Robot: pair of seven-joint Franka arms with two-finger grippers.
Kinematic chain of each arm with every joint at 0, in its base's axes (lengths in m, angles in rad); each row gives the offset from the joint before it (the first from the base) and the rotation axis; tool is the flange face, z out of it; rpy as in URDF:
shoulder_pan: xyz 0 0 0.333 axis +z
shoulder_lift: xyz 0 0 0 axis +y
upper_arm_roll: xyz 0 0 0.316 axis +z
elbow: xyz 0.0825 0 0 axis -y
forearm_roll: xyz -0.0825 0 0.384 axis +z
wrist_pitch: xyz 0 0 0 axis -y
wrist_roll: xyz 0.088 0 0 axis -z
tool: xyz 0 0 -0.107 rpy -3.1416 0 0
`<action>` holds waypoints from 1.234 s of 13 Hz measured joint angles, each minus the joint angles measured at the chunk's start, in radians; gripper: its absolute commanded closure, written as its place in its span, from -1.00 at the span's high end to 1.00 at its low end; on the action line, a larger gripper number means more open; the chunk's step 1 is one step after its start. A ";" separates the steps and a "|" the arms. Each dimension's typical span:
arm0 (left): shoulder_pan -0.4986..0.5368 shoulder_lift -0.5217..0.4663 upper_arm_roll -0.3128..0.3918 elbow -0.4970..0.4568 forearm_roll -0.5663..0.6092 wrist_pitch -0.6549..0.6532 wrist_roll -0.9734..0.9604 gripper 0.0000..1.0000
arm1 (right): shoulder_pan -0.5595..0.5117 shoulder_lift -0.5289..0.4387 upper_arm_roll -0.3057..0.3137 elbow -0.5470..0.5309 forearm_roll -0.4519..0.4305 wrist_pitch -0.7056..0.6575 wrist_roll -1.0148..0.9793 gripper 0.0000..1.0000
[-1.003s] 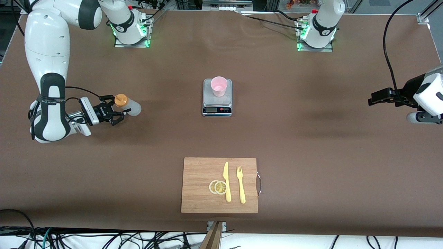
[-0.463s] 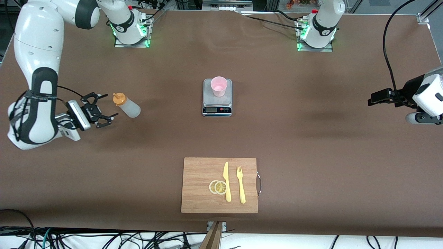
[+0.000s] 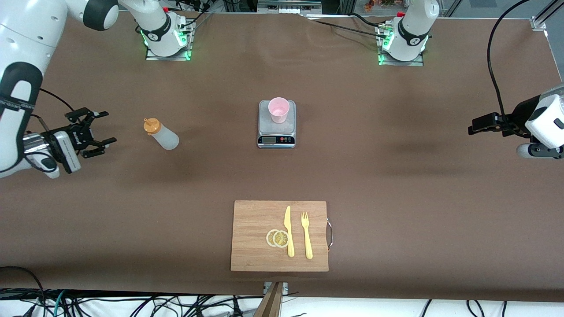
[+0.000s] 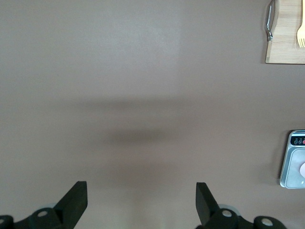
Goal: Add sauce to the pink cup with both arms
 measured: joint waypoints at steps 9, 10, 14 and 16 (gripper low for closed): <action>0.000 0.001 0.000 0.000 0.000 0.000 0.000 1.00 | 0.185 -0.116 -0.220 0.203 -0.238 -0.067 0.560 1.00; 0.000 0.001 0.000 0.000 0.000 0.000 0.000 1.00 | 0.222 -0.155 -0.205 0.201 -0.309 -0.043 0.634 1.00; -0.001 0.002 -0.002 0.001 0.000 0.000 0.000 1.00 | 0.141 -0.369 0.155 0.151 -0.554 0.056 1.002 1.00; -0.001 0.010 -0.002 0.023 0.000 0.001 0.000 1.00 | 0.026 -0.468 0.349 0.059 -0.680 0.165 1.110 1.00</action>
